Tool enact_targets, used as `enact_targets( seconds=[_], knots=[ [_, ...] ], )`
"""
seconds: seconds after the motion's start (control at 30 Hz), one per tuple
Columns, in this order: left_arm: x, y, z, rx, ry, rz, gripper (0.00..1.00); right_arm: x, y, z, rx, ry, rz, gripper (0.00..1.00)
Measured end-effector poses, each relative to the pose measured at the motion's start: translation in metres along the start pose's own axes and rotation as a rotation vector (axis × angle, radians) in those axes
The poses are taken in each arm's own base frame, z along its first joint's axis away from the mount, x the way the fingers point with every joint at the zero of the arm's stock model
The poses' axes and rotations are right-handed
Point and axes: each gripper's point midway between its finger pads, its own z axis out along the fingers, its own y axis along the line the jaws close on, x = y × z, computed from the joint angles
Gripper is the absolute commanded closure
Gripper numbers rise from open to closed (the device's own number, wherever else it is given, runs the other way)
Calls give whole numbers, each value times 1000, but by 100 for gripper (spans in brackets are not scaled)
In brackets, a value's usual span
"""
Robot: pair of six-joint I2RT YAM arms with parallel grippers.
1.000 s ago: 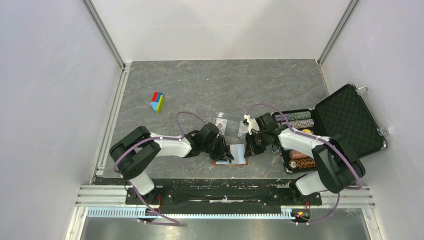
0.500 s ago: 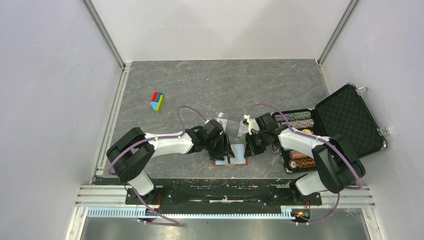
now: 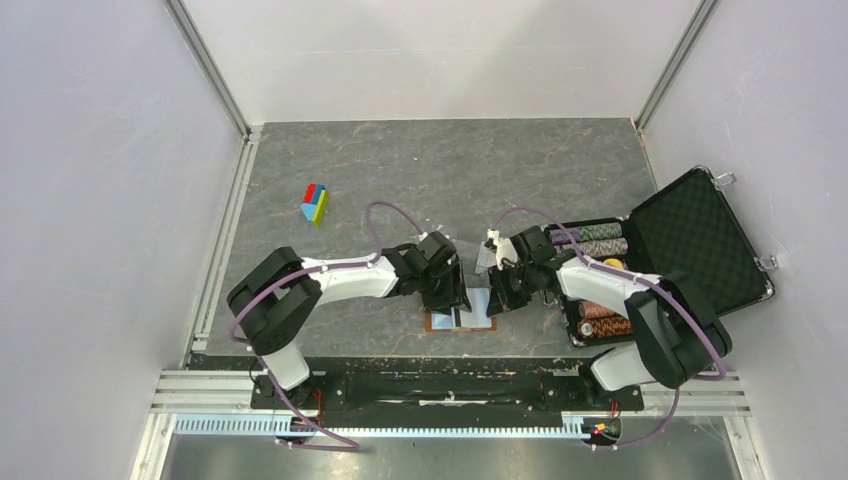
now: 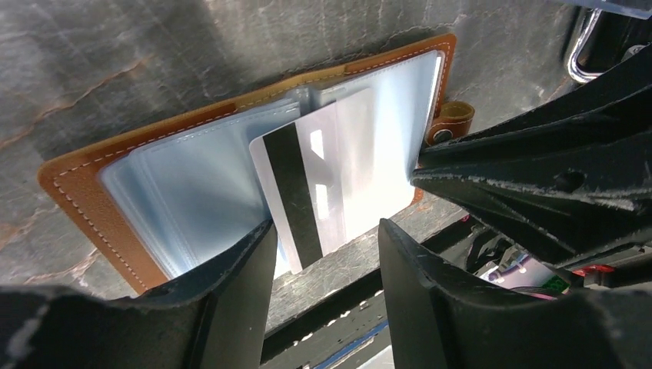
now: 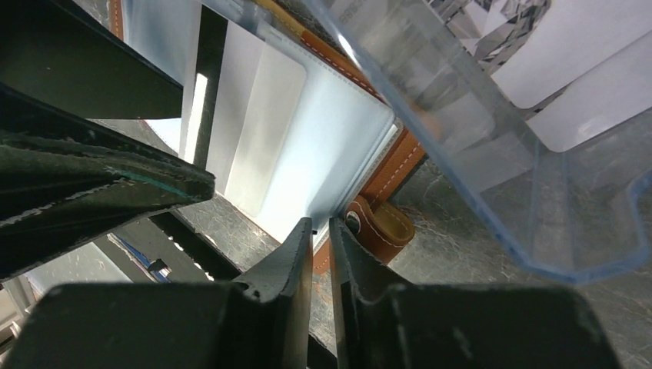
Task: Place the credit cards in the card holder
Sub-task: Insert the credit card into the card holder.
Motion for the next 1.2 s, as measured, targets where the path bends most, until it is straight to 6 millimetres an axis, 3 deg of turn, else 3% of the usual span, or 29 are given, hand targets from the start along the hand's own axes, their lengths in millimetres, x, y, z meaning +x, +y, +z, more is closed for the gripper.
enact_targets(
  seconds=[0.77, 1.0, 1.2],
  knots=[
    [-9, -37, 22, 104, 39, 28, 47, -4, -9, -11, 6, -32, 78, 73],
    [-11, -42, 18, 122, 28, 36, 40, -8, -11, -17, -16, -60, 118, 54],
    [-28, -51, -13, 156, -34, 64, 39, -25, -6, -31, -22, -108, 111, 40]
  ],
)
